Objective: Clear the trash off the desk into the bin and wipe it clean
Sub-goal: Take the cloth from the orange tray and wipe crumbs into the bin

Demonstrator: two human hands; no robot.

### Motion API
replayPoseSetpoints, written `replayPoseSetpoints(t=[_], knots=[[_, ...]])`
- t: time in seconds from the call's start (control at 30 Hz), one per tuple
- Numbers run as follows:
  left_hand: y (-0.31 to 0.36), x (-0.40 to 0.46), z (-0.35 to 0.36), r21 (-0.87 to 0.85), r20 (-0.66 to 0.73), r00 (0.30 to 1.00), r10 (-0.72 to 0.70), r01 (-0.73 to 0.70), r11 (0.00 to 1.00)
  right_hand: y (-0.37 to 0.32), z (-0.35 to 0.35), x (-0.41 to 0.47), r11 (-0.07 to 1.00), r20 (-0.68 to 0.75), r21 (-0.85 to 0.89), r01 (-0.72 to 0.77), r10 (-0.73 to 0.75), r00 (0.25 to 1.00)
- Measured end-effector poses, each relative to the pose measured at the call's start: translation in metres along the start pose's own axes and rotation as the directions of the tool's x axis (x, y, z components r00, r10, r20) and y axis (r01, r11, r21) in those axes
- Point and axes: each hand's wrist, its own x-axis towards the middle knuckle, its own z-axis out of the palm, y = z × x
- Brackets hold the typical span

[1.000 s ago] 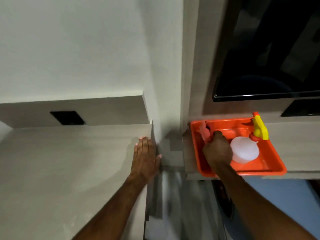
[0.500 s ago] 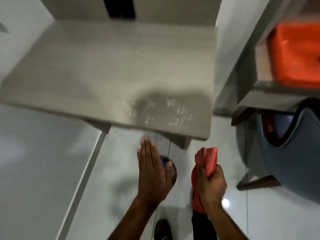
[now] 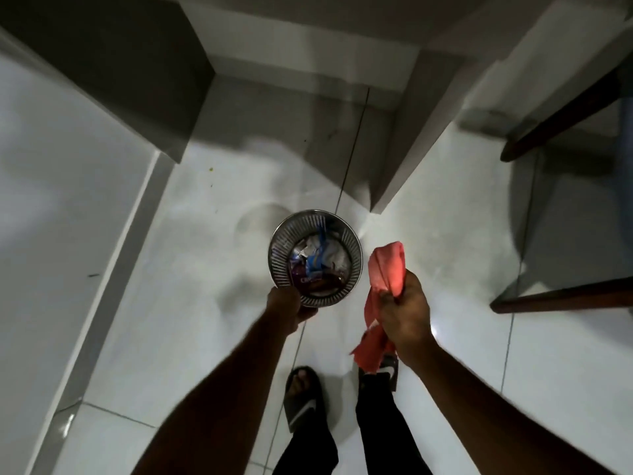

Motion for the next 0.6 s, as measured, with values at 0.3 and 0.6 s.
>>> replayPoseSetpoints(t=[0.3,0.6], knots=[[0.075,-0.215,-0.014,-0.026,0.046,0.99,0.132,-0.131,0.991,-0.164,-0.065,-0.108,0.972,0.05,0.15,0.179,-0.188,0.981],[0.161,-0.427,-0.029,-0.038,0.247,0.954,0.17,-0.165,0.985,-0.324,-0.175,-0.247,0.878,-0.103,0.251,0.408,-0.395,0.913]])
